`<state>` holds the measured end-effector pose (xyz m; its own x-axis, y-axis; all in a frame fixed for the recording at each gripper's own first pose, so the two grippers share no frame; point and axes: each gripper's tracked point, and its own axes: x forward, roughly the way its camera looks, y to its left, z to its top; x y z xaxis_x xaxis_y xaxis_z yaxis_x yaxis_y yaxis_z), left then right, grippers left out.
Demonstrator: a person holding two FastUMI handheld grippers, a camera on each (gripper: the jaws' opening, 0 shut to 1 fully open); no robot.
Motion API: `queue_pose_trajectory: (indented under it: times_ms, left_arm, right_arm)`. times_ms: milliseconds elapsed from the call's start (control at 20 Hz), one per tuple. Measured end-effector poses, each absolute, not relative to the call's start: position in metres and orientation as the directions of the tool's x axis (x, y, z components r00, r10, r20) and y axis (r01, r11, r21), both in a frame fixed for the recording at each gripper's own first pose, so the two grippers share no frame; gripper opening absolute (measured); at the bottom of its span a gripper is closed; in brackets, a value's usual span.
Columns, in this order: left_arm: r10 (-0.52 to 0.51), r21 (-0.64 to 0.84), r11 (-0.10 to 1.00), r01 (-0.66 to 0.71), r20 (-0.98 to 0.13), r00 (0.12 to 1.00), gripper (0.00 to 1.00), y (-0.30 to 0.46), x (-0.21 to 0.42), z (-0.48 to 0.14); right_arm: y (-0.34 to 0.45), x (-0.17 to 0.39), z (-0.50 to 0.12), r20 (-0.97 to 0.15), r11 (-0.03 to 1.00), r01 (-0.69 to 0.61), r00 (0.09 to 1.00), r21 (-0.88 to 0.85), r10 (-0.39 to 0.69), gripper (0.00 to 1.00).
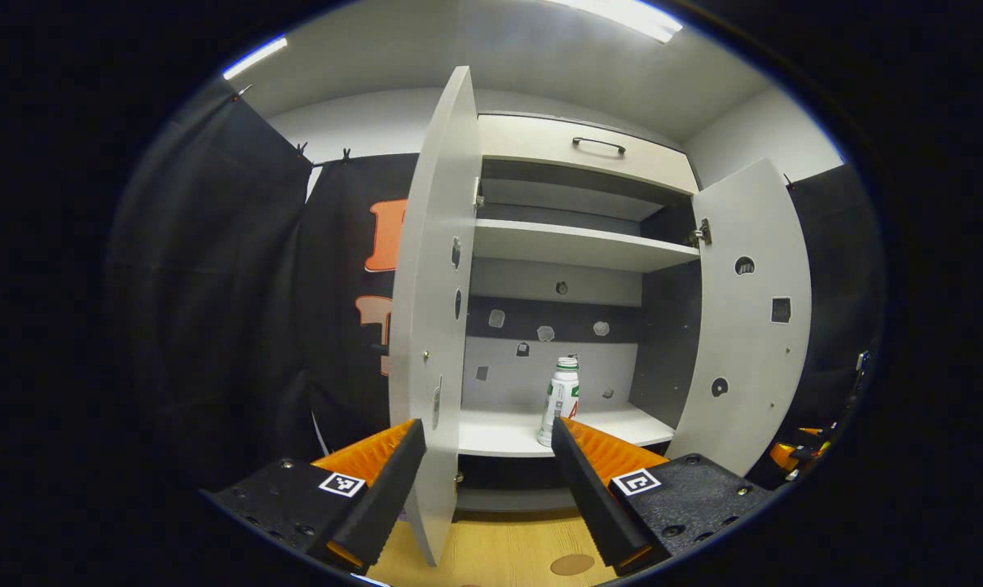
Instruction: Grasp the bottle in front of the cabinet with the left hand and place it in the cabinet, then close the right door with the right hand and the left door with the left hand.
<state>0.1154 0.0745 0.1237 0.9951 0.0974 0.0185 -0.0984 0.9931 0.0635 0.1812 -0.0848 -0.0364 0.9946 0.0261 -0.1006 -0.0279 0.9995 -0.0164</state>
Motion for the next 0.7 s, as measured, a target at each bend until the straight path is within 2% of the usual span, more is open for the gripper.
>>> queue_pose_trajectory:
  times_ms: [350,700]
  left_arm:
    - [0.107,0.063,0.992,-0.107,-0.002,0.994,0.95,0.081,0.087,0.120]
    - [0.109,0.059,0.992,-0.108,-0.011,0.994,0.95,0.080,0.077,0.117]
  right_arm:
    - [-0.084,0.214,-0.038,-0.096,0.999,-0.044,0.995,-0.026,0.041,0.97]
    - [-0.074,0.220,-0.038,-0.093,0.997,-0.070,0.993,-0.035,0.067,0.97]
